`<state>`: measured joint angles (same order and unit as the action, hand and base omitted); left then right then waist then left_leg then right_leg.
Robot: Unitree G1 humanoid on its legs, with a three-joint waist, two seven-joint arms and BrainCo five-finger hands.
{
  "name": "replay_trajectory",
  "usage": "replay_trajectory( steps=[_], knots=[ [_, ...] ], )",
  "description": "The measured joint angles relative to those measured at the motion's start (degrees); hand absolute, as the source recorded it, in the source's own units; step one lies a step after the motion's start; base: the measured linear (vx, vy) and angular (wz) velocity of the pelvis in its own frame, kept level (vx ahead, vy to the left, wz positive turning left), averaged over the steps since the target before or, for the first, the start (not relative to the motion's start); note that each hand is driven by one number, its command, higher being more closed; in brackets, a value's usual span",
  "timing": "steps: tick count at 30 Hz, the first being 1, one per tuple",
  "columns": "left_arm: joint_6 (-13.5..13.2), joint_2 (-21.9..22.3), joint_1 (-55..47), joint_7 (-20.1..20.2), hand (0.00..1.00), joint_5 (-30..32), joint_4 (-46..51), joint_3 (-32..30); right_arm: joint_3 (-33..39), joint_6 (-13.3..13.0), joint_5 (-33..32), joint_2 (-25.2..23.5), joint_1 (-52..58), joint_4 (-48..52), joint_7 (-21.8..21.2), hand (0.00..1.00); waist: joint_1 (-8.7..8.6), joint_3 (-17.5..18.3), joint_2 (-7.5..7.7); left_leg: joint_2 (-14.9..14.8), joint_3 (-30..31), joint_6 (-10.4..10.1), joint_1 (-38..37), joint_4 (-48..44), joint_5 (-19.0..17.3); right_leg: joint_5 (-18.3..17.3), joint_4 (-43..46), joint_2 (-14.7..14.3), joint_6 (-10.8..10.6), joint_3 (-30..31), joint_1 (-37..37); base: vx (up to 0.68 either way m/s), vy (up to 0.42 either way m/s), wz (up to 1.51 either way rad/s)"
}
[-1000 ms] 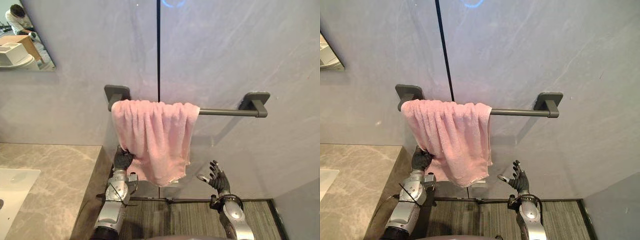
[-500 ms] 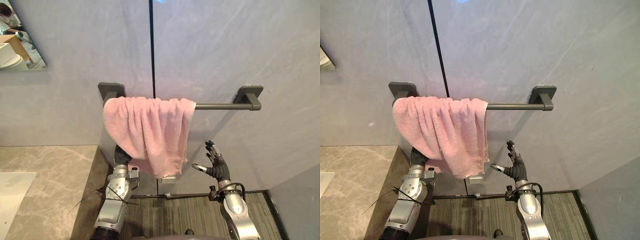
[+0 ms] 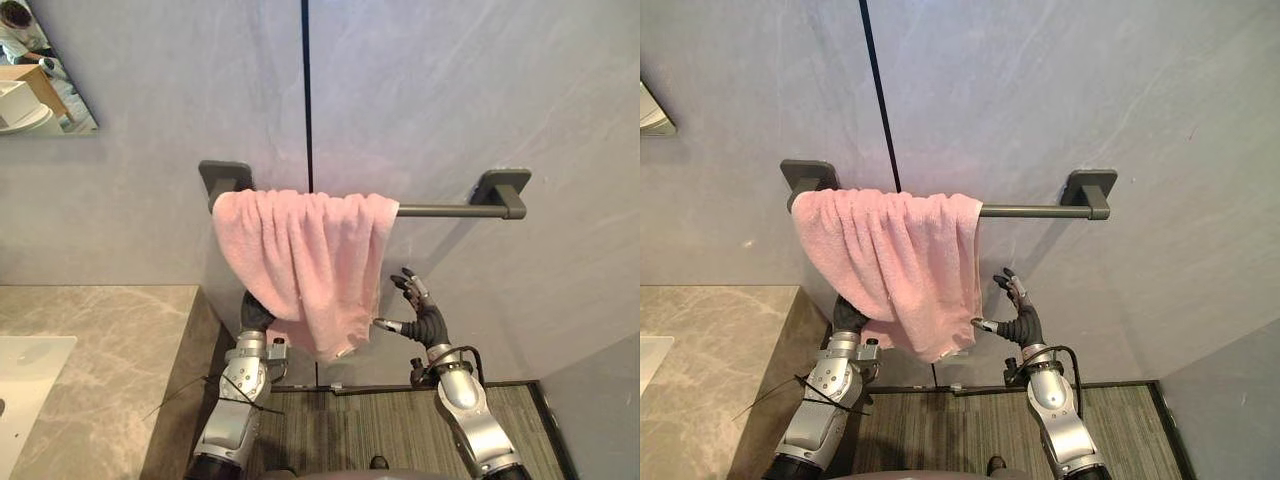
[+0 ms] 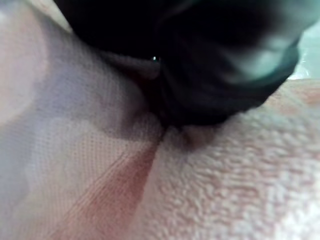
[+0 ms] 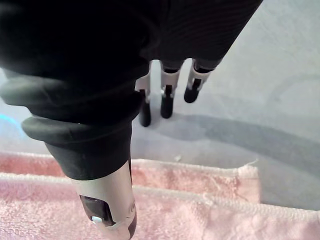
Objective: Organize washtable
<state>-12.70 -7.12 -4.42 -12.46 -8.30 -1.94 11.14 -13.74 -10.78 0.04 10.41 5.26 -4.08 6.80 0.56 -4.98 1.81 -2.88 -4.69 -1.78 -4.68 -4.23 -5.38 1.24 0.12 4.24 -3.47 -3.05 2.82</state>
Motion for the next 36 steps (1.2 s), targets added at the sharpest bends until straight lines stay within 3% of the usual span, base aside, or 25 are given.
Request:
replay_trajectory(
  steps=[14, 15, 29, 36],
  knots=[
    [-0.1, 0.0, -0.3, 1.2, 1.00, -1.3, 0.0, 0.6, -6.0, 1.1, 0.0, 0.9, -8.4, -6.4, -1.3, 0.00, 0.33, 0.0, 0.05, 0.0, 1.6, 0.0, 1.6, -0.8, 0.0, 0.4, -0.5, -0.1, 0.1, -1.1, -0.2, -0.01, -0.009, 0.05],
    [-0.1, 0.1, -0.3, 1.2, 1.00, -1.3, 0.0, 0.7, -6.7, 1.1, 0.0, 0.7, -9.0, -6.5, -1.7, 1.00, 0.32, 0.0, 0.09, 0.0, 1.7, 0.0, 1.7, -0.9, 0.0, 0.4, -0.5, -0.1, 0.1, -1.2, -0.2, -0.02, -0.007, 0.04],
    [-0.1, 0.1, -0.3, 1.2, 1.00, -1.3, 0.7, 0.7, -8.3, 1.2, -0.1, -1.4, -12.3, -8.9, -1.8, 1.00, 0.53, 0.0, 0.49, 0.0, 2.0, 0.0, 2.1, -1.4, 0.0, 0.4, -0.5, -0.1, 0.2, -1.4, -0.2, 0.00, 0.000, 0.00],
    [-0.1, 0.3, -0.3, 1.2, 1.00, -1.3, 2.1, 0.4, -1.2, 1.1, -0.1, -2.9, -10.5, -6.1, -0.3, 1.00, 0.54, 0.0, 0.49, 0.0, 1.9, 0.0, 2.0, -1.3, 0.0, 0.4, -0.5, -0.1, 0.2, -1.4, -0.2, 0.00, 0.000, 0.00]
  ],
)
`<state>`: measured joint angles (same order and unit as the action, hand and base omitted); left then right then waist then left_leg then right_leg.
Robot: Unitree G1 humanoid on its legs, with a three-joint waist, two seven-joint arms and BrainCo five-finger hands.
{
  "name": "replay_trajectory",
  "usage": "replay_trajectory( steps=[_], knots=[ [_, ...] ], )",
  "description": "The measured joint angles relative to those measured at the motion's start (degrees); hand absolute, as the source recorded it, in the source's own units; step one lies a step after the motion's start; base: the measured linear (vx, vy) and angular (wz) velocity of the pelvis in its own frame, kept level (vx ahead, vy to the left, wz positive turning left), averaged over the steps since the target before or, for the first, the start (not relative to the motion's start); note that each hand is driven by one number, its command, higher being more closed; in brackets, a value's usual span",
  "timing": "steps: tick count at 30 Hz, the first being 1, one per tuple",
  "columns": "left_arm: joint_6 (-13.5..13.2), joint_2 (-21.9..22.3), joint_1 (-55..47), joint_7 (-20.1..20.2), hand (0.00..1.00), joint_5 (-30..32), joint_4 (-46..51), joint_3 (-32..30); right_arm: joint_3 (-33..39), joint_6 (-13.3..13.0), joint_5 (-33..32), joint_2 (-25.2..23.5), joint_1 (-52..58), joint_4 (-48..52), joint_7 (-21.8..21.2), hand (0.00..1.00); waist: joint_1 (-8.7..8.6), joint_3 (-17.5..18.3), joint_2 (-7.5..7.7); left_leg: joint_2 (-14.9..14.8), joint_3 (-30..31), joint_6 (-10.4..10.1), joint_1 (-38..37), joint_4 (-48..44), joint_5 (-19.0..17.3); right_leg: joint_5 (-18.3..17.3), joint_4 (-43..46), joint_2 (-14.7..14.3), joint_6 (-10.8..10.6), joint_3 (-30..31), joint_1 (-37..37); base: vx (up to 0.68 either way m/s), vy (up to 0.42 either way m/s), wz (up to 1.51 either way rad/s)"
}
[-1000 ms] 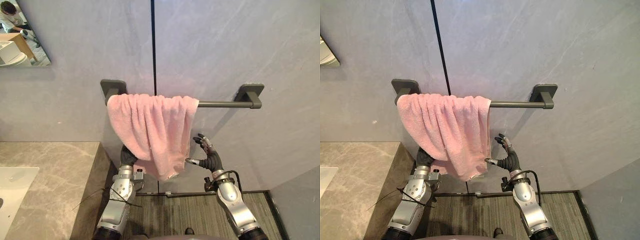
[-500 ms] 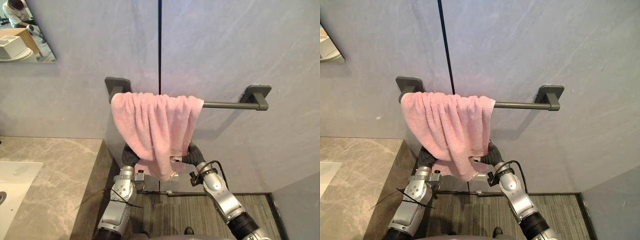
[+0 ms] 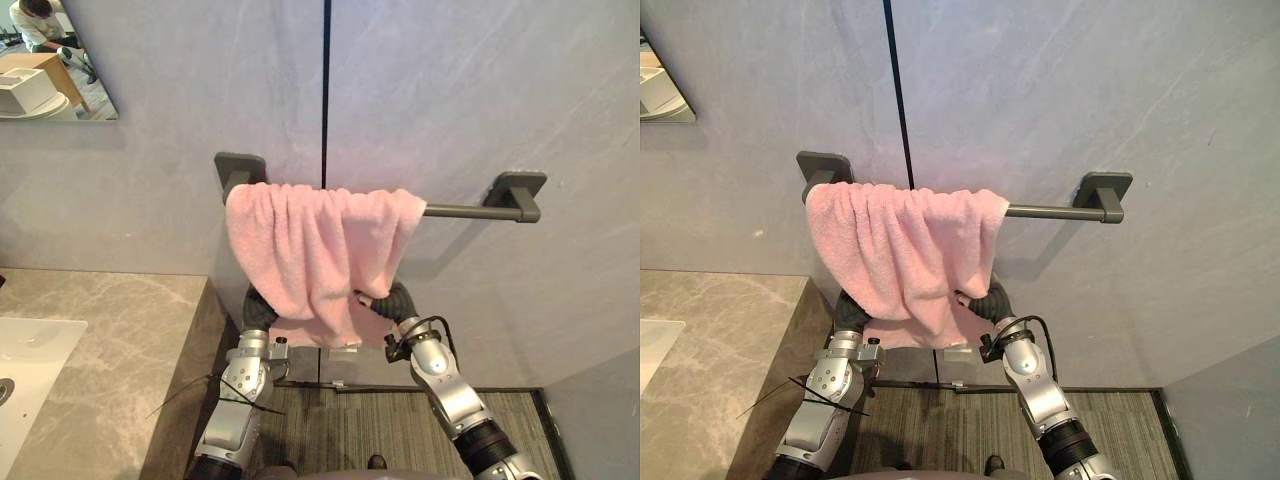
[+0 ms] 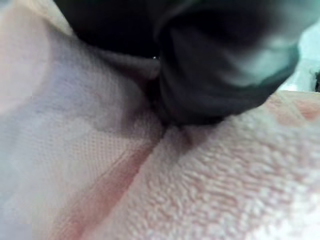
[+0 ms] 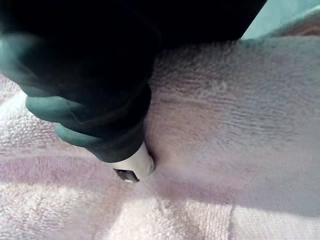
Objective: Organize washtable
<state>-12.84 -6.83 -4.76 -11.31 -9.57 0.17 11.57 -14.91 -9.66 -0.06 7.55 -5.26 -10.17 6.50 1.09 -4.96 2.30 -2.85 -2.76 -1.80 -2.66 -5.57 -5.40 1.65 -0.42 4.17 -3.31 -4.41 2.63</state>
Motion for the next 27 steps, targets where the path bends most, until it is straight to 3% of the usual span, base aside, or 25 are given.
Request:
replay_trajectory(
  steps=[11, 27],
  knots=[
    [-0.3, 2.9, -0.9, 0.2, 1.00, -1.2, 4.7, -0.8, 8.8, -0.2, -0.3, -2.8, 5.7, 9.1, 1.4, 1.00, -0.18, -0.2, -0.05, 0.0, -1.0, 0.0, -1.0, 0.8, 0.0, 0.0, 0.0, 0.0, 0.0, 0.8, 0.1, 0.00, 0.000, -0.03],
    [-0.2, 3.6, -0.9, 2.6, 1.00, -1.2, 4.8, 3.1, 13.2, -0.8, -1.7, -4.9, 10.6, 12.0, 2.2, 1.00, -0.27, -0.5, -0.58, 0.0, -2.9, 0.1, -2.2, 1.5, -0.1, 0.1, 0.1, 0.0, -0.2, 2.5, -0.1, -0.01, 0.001, -0.06]
  ],
)
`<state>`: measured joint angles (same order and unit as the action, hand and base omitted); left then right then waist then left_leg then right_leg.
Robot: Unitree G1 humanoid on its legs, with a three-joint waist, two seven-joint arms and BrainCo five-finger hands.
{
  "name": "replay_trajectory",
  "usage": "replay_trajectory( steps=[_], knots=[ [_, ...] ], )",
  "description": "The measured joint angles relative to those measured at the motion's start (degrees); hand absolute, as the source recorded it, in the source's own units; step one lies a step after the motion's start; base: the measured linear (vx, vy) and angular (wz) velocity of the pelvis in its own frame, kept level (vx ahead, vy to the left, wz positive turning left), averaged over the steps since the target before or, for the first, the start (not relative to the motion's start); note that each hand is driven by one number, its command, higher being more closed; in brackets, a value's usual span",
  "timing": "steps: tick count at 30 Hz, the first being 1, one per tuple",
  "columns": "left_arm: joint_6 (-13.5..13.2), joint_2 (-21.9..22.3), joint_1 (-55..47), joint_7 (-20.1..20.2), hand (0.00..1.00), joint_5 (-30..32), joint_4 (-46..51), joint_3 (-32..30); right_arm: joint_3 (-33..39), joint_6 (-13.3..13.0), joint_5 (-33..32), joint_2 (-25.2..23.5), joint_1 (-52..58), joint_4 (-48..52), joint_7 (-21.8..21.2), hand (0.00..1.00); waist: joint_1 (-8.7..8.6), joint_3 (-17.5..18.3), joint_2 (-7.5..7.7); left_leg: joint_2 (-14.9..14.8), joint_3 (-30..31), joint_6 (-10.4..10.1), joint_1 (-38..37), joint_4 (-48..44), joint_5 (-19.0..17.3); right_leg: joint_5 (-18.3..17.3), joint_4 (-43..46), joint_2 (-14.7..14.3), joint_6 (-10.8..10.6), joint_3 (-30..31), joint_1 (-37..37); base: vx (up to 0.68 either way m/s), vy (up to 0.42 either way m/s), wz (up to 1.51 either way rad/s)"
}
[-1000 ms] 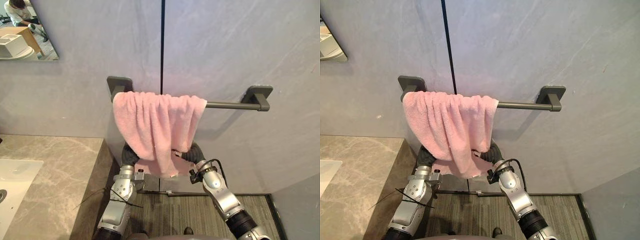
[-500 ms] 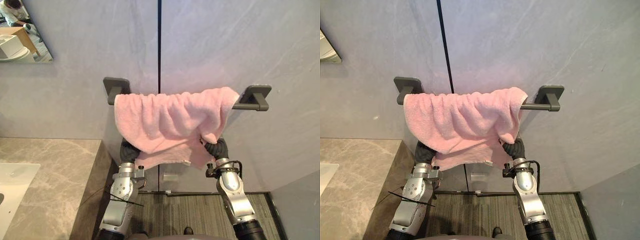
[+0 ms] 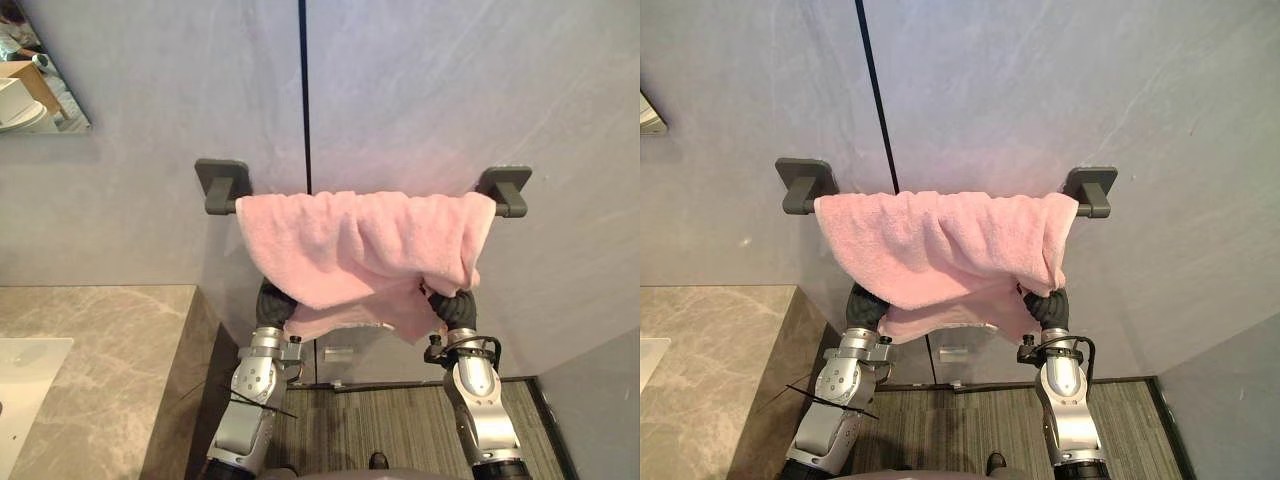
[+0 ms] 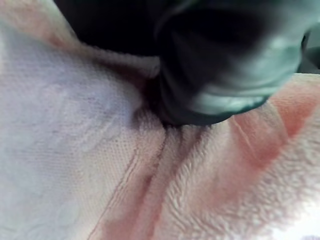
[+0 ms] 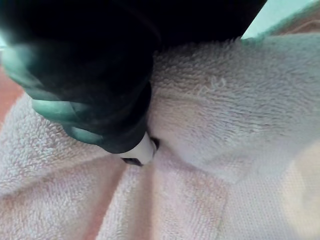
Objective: Organize washtable
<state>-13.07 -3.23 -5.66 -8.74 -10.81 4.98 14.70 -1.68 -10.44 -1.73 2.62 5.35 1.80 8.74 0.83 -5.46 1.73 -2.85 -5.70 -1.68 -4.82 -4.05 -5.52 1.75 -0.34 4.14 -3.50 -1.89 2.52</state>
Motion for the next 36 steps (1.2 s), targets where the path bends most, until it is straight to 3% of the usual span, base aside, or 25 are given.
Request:
replay_trajectory(
  steps=[8, 15, 20, 21, 22, 36],
  knots=[
    [0.3, 0.2, 0.0, 0.1, 1.00, 0.0, -1.0, 1.0, 0.2, 0.1, -0.4, 0.1, 1.1, -3.8, 0.0, 1.00, -0.05, 0.0, -0.22, 0.0, -0.5, 0.0, 0.0, 0.1, 0.0, 0.0, 0.0, 0.0, -0.1, 0.5, -0.3, 0.00, 0.001, -0.02],
    [0.5, -0.5, -1.5, 1.1, 1.00, 0.0, -5.8, 1.0, 0.1, -0.5, 0.5, 0.2, 1.0, -8.3, -0.4, 1.00, -0.06, 0.3, -1.13, 0.0, -0.6, 0.0, 0.1, 0.3, 0.0, 0.5, -0.9, 0.0, -0.2, 0.5, -0.1, 0.00, 0.000, 0.00],
    [1.4, -0.5, -2.8, 1.1, 1.00, 0.0, -10.9, 0.1, -0.3, -0.8, 2.4, 0.1, -1.1, -12.9, -1.4, 1.00, -0.01, 0.7, -0.98, 0.1, -0.1, -0.1, -0.2, 1.2, 0.2, 1.3, -2.6, 0.0, -0.1, -0.1, 0.8, 0.00, -0.008, 0.04],
    [1.4, -0.5, -3.0, 1.1, 1.00, 0.0, -11.1, -0.1, -0.3, -0.8, 2.4, 0.1, -1.2, -13.2, -1.4, 0.00, 0.00, 0.7, -0.94, 0.1, 0.1, -0.1, -0.4, 1.2, 0.2, 1.3, -2.9, 0.0, -0.2, -0.3, 1.2, 0.00, -0.015, 0.10],
    [1.4, -0.5, -3.5, 1.1, 0.00, 0.0, -11.6, -0.5, -0.4, -0.8, 2.5, 0.1, -1.2, -13.9, -1.4, 0.00, 0.02, 0.8, -0.81, 0.1, 0.3, -0.1, -0.9, 1.5, 0.3, 1.3, -3.2, 0.0, -0.2, -0.6, 1.6, 0.00, -0.013, 0.08],
    [1.7, 1.5, -5.1, 0.9, 0.00, -0.4, -12.6, -1.8, -0.4, 0.2, 2.5, -1.4, 4.0, -14.9, 0.8, 0.00, 0.39, 1.1, -0.06, 0.0, 0.7, -0.1, -1.1, 1.9, 0.2, 0.7, -2.8, 0.1, -0.4, -1.1, 2.1, -0.01, -0.009, 0.02]
  ],
)
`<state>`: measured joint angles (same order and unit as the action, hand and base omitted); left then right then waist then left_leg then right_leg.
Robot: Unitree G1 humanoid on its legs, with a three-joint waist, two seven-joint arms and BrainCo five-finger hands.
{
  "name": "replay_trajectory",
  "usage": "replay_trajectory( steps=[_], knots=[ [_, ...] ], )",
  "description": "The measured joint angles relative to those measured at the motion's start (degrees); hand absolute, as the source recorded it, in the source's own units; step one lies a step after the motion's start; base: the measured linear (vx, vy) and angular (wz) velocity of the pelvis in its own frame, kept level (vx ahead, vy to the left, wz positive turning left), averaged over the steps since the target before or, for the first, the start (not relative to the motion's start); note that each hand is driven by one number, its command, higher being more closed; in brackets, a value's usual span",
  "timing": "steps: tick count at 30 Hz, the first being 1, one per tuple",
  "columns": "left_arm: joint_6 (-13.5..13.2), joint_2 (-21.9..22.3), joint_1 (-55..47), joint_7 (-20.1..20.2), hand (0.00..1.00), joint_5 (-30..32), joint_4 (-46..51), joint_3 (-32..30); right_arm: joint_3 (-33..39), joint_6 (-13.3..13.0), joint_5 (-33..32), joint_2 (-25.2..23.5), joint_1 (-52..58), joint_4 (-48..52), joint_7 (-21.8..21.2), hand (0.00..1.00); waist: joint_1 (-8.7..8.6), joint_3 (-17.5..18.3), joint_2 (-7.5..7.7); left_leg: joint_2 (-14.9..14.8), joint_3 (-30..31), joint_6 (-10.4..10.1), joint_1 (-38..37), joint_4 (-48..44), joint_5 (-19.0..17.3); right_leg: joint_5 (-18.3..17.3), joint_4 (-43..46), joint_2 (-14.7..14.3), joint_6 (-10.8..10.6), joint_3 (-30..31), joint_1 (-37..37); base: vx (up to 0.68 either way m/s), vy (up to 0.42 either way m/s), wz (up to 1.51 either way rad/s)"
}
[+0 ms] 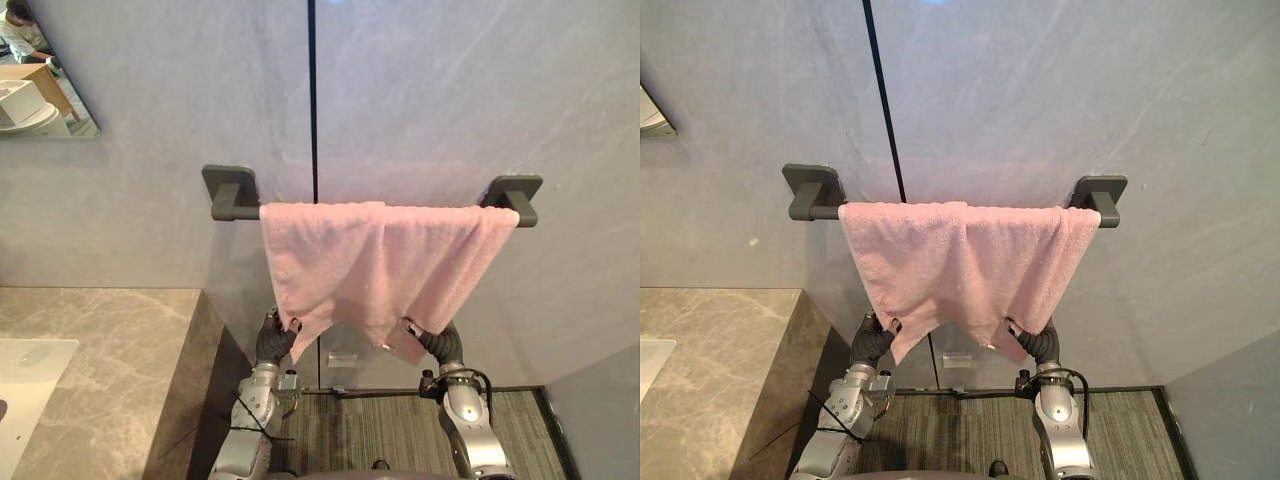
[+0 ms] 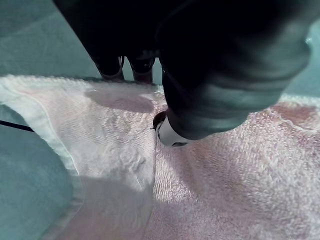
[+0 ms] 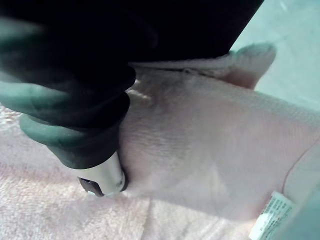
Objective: Organize washtable
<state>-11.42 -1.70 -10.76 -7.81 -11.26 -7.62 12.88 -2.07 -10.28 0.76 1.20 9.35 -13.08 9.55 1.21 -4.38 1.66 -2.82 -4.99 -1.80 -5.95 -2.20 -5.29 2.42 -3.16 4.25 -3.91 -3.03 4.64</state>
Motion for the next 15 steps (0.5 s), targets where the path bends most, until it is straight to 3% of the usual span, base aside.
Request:
replay_trajectory(
  steps=[4, 7, 15],
  knots=[
    [0.0, 1.4, -2.1, 0.0, 0.00, -1.4, 1.4, -0.1, 0.0, 1.8, -0.5, -1.0, 4.0, 0.7, 0.3, 0.00, 0.15, 0.0, 0.02, -0.2, -0.1, 0.0, -0.4, 0.2, -0.1, -1.1, 1.5, 0.0, -0.1, 0.1, 0.0, -0.05, -0.018, 0.00],
    [0.0, 1.8, -2.5, 0.0, 0.00, -2.8, 1.6, -0.2, 0.5, 2.0, -0.8, -1.9, 6.9, 2.5, 0.4, 0.00, 1.20, 0.0, 0.02, -0.4, -0.4, 0.0, -0.5, 0.2, -0.1, -1.3, 1.9, 0.0, -0.1, 0.0, -0.3, -0.02, -0.014, -0.03],
    [1.1, 3.8, -7.6, -1.2, 0.00, -6.7, 4.8, -7.3, 4.9, 2.0, -2.0, -5.0, 11.5, 12.4, 3.1, 0.00, 1.43, 0.1, 0.40, -0.9, -1.8, -0.2, -0.9, -1.0, -1.4, -2.0, 2.6, 0.3, -0.4, -0.1, 0.3, 0.00, 0.001, -0.03]
  ],
)
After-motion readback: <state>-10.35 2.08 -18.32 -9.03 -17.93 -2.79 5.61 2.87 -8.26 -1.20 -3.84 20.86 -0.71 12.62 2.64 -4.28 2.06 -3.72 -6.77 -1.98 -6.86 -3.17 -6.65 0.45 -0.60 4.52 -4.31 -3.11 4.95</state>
